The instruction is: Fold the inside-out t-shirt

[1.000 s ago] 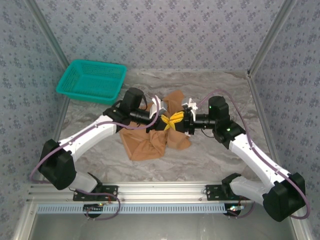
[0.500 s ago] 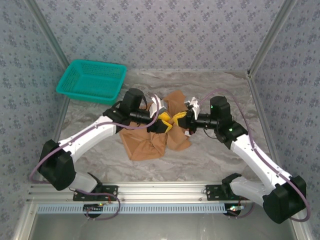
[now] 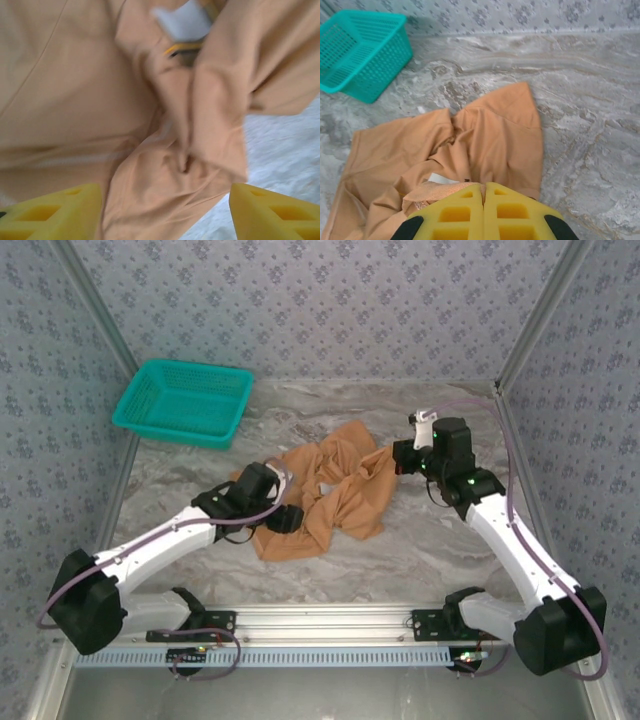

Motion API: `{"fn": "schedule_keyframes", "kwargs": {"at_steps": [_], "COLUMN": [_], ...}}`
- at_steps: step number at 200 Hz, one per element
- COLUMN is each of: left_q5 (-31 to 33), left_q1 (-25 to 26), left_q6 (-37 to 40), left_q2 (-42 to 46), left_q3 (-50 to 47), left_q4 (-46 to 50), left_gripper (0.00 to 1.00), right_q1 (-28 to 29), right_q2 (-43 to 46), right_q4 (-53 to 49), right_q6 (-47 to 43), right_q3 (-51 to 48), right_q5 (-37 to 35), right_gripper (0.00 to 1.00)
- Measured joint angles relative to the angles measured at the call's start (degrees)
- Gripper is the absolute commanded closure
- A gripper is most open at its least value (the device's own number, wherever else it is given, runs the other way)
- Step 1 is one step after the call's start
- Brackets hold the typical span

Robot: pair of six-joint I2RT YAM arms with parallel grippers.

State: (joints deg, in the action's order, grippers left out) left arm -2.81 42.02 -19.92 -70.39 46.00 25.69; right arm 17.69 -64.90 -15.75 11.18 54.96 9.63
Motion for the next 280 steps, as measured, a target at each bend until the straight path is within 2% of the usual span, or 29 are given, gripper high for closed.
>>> {"fn": "schedule_keyframes", "kwargs": {"at_steps": [24, 59, 83, 109, 151, 178, 232, 280], "left_q5": [0.5, -3.7, -6.1, -8.4, -8.6, -8.8, -7.7, -7.0], "left_q1": [-1.1, -5.0, -6.7, -6.8, -6.8, -6.6, -5.9, -4.8], "left_q6": [-1.4, -1.9, -1.8, -1.8, -2.1, -2.2, -2.3, -3.3], "left_q2": [-3.5, -6.1, -7.0, -9.0, -11.1, -12.2, -13.6, -12.7], "left_q3": [-1.3, -2.7, -3.6, -4.1, -4.4, -4.4, -4.5, -5.3], "left_q4": [0.7, -0.3, -0.8, -1.5, -1.5, -1.5, -1.2, -0.6], "left_gripper": [0.34, 0.35, 0.40, 0.46, 0.46, 0.50, 0.47, 0.53], "right_q1": [0.0, 0.0, -0.2, -0.3, -0.3, -0.3, -0.5, -0.5], "right_q2": [-1.0, -0.9, 0.1, 1.0, 1.2, 1.2, 1.2, 1.2], "right_q4": [-0.3, -0.5, -0.9, -1.0, -1.5, -1.8, -2.1, -2.1], "right_q6": [0.0, 0.0, 0.0, 0.0, 0.0, 0.0, 0.0, 0.0], "right_q3": [0.0, 0.0, -0.1, -0.1, -1.0, -1.6, -1.8, -1.8], "right_q5": [-0.2, -0.4, -0.5, -0.7, -0.7, -0.7, -0.7, -0.9], "right_gripper": [1.00, 1.00, 1.00, 1.00, 1.00, 1.00, 1.00, 1.00]}}
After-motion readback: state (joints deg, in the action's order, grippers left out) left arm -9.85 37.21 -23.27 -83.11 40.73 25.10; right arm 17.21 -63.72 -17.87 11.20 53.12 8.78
